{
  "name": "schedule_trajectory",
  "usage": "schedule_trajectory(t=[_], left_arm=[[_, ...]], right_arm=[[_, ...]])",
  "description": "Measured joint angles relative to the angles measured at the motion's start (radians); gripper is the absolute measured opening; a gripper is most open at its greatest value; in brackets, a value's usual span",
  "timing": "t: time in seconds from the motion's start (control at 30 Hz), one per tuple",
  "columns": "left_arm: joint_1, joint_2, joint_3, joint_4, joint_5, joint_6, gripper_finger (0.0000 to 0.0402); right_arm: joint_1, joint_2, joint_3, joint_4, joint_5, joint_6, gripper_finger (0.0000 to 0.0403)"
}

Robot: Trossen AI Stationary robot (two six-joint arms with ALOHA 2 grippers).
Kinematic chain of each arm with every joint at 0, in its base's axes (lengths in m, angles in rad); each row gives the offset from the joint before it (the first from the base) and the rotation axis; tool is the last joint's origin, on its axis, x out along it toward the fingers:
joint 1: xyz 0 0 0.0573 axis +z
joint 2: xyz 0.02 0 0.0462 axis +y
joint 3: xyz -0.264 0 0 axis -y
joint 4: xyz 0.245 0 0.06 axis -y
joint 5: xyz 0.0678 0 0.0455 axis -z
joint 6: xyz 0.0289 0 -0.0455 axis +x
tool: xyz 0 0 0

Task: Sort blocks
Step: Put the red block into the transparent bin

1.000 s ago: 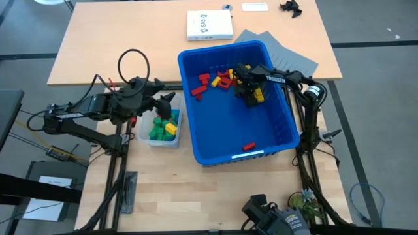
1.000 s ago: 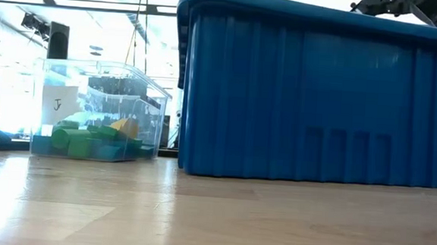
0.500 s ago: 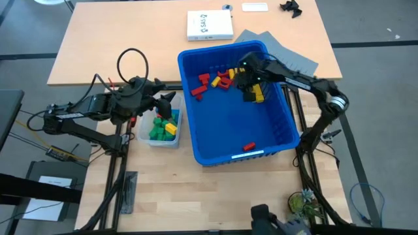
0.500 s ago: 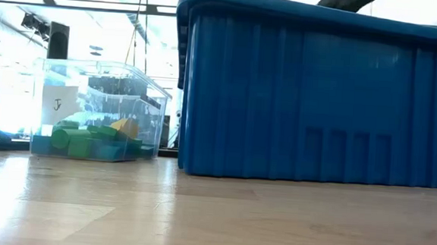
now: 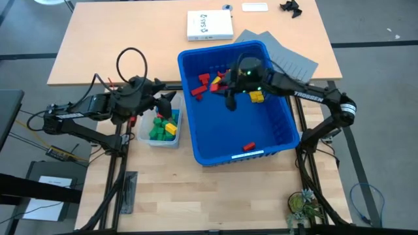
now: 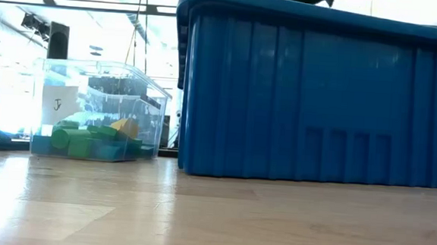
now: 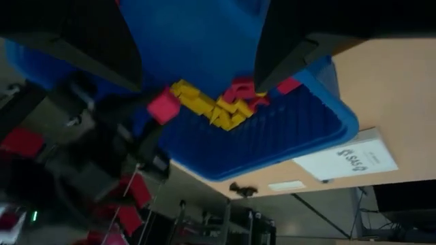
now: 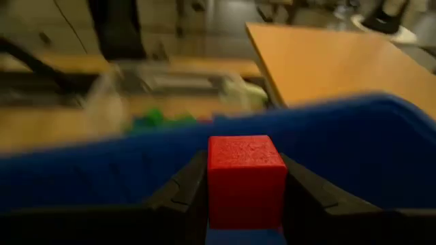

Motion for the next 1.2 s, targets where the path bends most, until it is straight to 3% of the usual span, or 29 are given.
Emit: schedule_trajectory(t=[0.5,0.7,0.93,1.07,1.2], left_arm=[[0.0,0.0,0.0,0.079,-0.001,0.05,0.0286],[0.0,0.0,0.0,0.088,-0.001,0.053,0.0286],[0.0,0.0,0.0,0.096,-0.001,0.053,0.0286],[0.0,0.0,0.0,0.113,0.0,0.064,0.0286],[0.0,0.0,0.0,0.104,0.057,0.141,0.0286]], right_arm=[[0.153,0.298,0.002,0.617,-0.063,0.204,0.0127],[0.175,0.431,0.142,0.62,-0.066,0.211,0.0137],[0.174,0.532,0.299,0.529,-0.053,0.201,0.0204],[0.16,0.5,0.315,0.393,-0.054,0.126,0.0246],[0.13,0.373,0.319,0.253,-0.054,0.009,0.0272]])
